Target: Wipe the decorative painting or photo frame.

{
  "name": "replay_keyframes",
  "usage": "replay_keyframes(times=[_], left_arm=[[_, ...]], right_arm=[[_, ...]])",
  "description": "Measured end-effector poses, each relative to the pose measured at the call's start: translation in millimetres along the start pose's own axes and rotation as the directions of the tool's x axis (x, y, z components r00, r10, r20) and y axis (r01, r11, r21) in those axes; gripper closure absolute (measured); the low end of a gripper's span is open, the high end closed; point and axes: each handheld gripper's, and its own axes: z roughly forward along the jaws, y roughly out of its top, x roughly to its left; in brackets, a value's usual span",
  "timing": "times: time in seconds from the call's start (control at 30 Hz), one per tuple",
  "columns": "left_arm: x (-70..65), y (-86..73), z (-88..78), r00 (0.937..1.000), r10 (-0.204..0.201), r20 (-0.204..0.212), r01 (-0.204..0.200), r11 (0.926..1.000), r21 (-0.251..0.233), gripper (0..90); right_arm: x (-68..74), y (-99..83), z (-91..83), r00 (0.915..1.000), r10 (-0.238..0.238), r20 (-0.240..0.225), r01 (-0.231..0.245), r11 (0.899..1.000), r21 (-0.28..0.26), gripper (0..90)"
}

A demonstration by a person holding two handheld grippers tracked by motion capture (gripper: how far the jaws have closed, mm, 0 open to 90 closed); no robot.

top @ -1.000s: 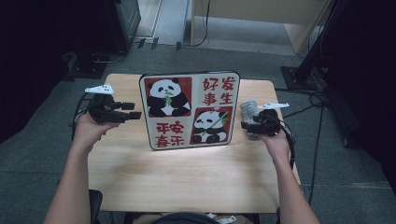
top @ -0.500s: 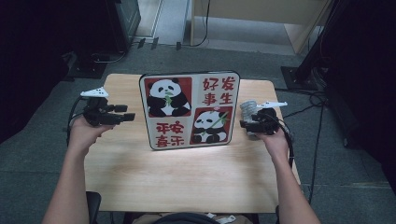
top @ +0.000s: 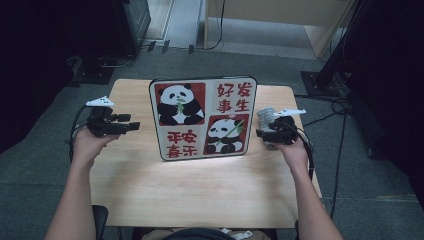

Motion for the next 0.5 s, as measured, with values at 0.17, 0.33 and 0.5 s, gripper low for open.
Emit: replay_keyframes(times=[0.17, 0.33, 0.5], left_arm=[[1.5, -1.6, 2.6, 0.9999, -0.006, -0.015, 0.006, 0.9999, 0.008, 36.5], [-0.3, -1.3, 3.2, 0.9996, 0.006, -0.026, -0.006, 0.9999, 0.008, 37.8], [-1.5, -0.9, 3.6, 0.9997, -0.002, -0.023, 0.002, 1.0000, -0.001, 41.8]], right_arm=[[0.3, -0.1, 1.3, 1.0000, -0.004, -0.001, 0.004, 1.000, 0.008, 34.7], [0.5, 0.1, 1.6, 0.9999, -0.008, -0.006, 0.008, 1.000, 0.003, 34.6], [1.0, 0.3, 1.3, 0.9999, -0.010, -0.005, 0.010, 1.000, 0.000, 34.5]])
